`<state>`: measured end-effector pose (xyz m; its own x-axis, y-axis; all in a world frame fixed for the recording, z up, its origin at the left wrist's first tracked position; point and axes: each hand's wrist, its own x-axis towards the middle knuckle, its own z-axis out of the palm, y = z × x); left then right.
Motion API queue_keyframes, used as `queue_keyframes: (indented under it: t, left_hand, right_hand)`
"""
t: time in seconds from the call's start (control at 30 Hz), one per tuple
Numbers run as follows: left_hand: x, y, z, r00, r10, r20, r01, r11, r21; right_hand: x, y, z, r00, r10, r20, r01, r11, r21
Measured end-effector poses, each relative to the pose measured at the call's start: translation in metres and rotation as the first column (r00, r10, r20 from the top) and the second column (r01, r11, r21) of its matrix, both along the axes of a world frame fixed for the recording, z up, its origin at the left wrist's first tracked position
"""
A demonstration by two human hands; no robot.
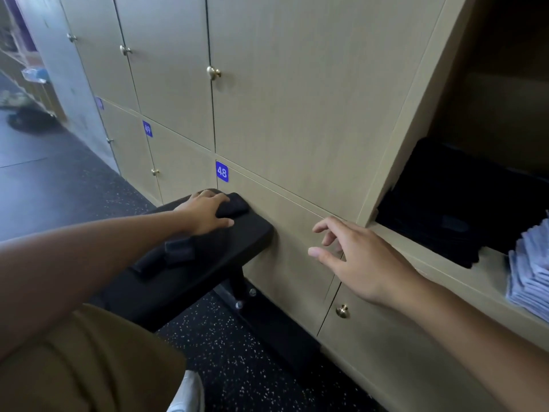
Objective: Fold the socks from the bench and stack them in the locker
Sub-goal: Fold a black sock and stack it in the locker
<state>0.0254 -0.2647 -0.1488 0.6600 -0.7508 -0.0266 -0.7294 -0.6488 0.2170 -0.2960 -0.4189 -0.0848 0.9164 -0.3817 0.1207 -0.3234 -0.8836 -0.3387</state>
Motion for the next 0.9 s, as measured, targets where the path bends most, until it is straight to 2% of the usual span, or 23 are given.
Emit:
queue_keyframes:
  t: [0.1, 0.27, 0.4, 0.6, 0.67, 0.77, 0.83, 0.9]
  left_hand:
    - [0.013, -0.012, -0.005, 0.999, 0.043, -0.011, -0.043, 0.999, 0.005]
    - [0.029, -0.02, -0.018, 0.998, 0.054, -0.024, -0.049, 0.986, 0.157]
    - [0.03, -0.021, -0.009, 0.996, -0.015, 0.086, 0.004, 0.992, 0.125]
    - [0.02, -0.016, -0.004, 0.962, -0.094, 0.255, 0.045, 0.98, 0.191]
    - [0.019, -0.012, 0.0, 0.965, -0.081, 0.25, 0.045, 0.988, 0.147]
    - [0.019, -0.002, 0.012, 0.977, -0.007, 0.212, 0.009, 1.0, -0.008]
    - [0.021, 0.006, 0.022, 0.991, 0.08, 0.11, -0.063, 0.987, -0.151]
    - [0.026, 0.016, 0.031, 0.989, 0.128, -0.069, -0.14, 0.965, -0.22]
  right_hand:
    - [0.005, -0.002, -0.006, 1.0, 0.001, -0.02, -0.001, 1.0, 0.029]
    - [0.012, -0.009, -0.013, 1.0, 0.008, -0.025, -0.007, 0.999, 0.052]
    - [0.019, -0.012, -0.016, 0.999, 0.021, -0.026, -0.019, 0.997, 0.068]
    - [0.032, -0.007, -0.019, 0.998, 0.048, -0.034, -0.045, 0.996, 0.077]
    - [0.035, -0.005, -0.02, 0.998, 0.055, -0.036, -0.052, 0.995, 0.08]
    - [0.038, -0.002, -0.019, 0.998, 0.058, -0.037, -0.055, 0.995, 0.08]
    - [0.039, 0.0, -0.019, 0.997, 0.064, -0.037, -0.06, 0.995, 0.081]
    - [0.041, 0.002, -0.018, 0.997, 0.071, -0.038, -0.068, 0.994, 0.082]
